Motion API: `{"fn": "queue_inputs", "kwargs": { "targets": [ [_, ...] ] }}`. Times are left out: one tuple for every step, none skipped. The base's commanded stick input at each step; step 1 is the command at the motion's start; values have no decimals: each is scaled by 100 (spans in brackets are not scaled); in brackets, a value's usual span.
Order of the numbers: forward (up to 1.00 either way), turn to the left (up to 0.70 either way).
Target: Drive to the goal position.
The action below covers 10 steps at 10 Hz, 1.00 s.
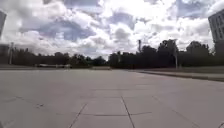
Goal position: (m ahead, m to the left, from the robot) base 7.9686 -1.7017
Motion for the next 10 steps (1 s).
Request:
{"fn": "queue_inputs", "kwargs": {
  "targets": [
    [100,0],
    [100,0],
    [100,0],
    [100,0],
    [100,0],
    [100,0],
    [100,0],
    [100,0],
    [100,0],
    [100,0]
  ]
}}
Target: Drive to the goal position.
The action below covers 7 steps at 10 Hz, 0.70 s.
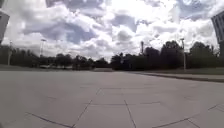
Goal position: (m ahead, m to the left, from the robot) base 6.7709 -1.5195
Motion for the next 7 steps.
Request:
{"fn": "queue_inputs", "kwargs": {
  "targets": [
    [100,0],
    [100,0],
    [100,0],
    [100,0],
    [100,0],
    [100,0],
    [100,0]
  ]
}}
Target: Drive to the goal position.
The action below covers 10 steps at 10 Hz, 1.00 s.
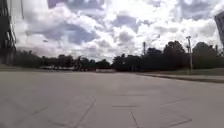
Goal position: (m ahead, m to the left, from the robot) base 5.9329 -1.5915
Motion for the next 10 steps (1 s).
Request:
{"fn": "queue_inputs", "kwargs": {
  "targets": [
    [100,0],
    [100,0],
    [100,0],
    [100,0],
    [100,0],
    [100,0],
    [100,0],
    [100,0],
    [100,0],
    [100,0]
  ]
}}
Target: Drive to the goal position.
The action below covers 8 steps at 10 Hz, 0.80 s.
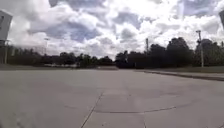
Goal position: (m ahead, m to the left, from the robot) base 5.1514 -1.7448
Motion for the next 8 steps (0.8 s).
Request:
{"fn": "queue_inputs", "kwargs": {
  "targets": [
    [100,0],
    [100,0],
    [100,0],
    [100,0],
    [100,0],
    [100,0],
    [100,0],
    [100,0]
  ]
}}
